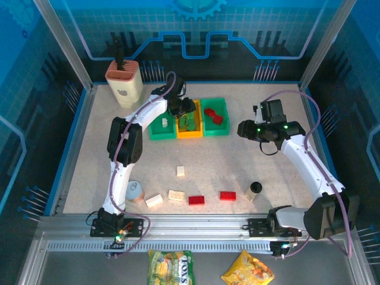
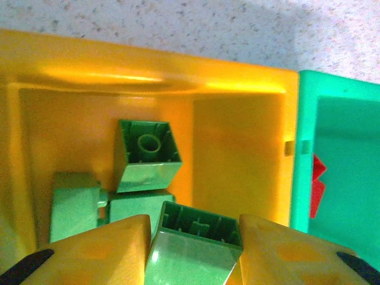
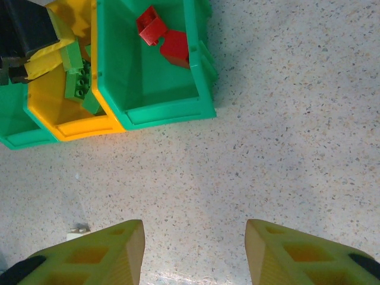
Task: Sort the legos into containers by color
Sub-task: Place the lego in the container.
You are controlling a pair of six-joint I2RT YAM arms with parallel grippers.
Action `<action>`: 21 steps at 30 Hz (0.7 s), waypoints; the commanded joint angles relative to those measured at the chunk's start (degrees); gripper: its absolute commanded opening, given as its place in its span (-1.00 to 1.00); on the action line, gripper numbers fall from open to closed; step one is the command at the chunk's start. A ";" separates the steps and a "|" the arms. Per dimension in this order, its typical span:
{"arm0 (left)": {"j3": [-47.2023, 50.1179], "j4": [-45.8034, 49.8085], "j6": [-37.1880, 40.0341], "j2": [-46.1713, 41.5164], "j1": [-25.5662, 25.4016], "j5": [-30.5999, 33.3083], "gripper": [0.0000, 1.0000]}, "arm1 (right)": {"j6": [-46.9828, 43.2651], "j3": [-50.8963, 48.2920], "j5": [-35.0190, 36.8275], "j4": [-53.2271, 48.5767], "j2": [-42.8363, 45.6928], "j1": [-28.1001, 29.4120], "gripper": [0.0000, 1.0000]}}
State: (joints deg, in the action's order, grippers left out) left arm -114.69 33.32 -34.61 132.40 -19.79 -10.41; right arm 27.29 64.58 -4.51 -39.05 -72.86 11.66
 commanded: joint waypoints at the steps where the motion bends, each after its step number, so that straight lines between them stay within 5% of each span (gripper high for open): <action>1: 2.48 -4.87 -2.83 -1.05 0.54 -3.94 -0.15 | -0.83 -0.03 -0.17 -1.12 0.53 -0.90 -0.02; 21: 6.71 -6.16 -2.55 -7.15 0.76 -5.68 -0.03 | -0.09 -1.10 -2.22 -0.28 0.10 -0.65 -0.02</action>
State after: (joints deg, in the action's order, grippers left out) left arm -109.10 27.53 -37.58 130.37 -19.64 -14.70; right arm 27.33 64.49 -5.19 -38.98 -72.86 11.55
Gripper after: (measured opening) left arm 0.485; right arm 0.490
